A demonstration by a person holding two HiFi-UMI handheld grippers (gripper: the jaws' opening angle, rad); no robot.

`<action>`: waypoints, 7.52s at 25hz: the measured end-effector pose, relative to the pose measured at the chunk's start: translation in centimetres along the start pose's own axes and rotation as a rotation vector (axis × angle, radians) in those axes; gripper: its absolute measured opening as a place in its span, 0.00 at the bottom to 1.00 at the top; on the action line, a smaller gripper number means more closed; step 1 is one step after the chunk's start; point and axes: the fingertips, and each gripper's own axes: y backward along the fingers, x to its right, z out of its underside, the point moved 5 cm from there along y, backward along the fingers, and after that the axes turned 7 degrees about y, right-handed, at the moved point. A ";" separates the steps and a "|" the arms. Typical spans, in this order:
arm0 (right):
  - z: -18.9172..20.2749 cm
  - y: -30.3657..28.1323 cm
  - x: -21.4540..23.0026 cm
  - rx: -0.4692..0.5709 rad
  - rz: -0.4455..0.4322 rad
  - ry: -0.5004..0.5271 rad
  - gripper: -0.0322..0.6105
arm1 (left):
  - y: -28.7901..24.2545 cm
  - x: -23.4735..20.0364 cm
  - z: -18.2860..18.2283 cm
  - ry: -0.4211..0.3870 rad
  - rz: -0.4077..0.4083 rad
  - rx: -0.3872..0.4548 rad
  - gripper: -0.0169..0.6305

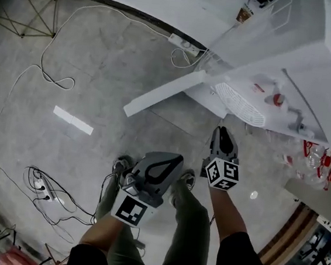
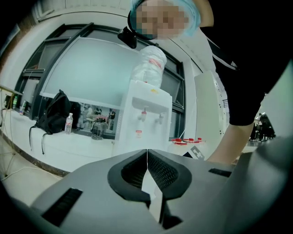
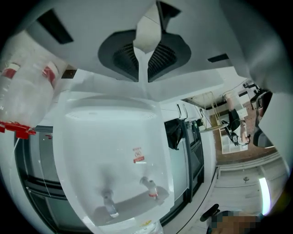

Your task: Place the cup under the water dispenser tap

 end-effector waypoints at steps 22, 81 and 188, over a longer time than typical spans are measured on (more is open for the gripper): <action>12.0 -18.9 8.0 -0.077 -0.006 0.184 0.32 | -7.1 -3.4 11.2 -0.131 0.080 0.038 0.06; 13.3 -17.6 8.5 -0.169 -0.399 0.131 0.17 | -9.2 -7.1 11.6 -0.125 -0.024 0.062 0.06; -17.4 19.6 0.0 0.228 -0.200 -0.113 0.34 | 4.7 -1.3 2.6 -0.097 -0.073 -0.090 0.06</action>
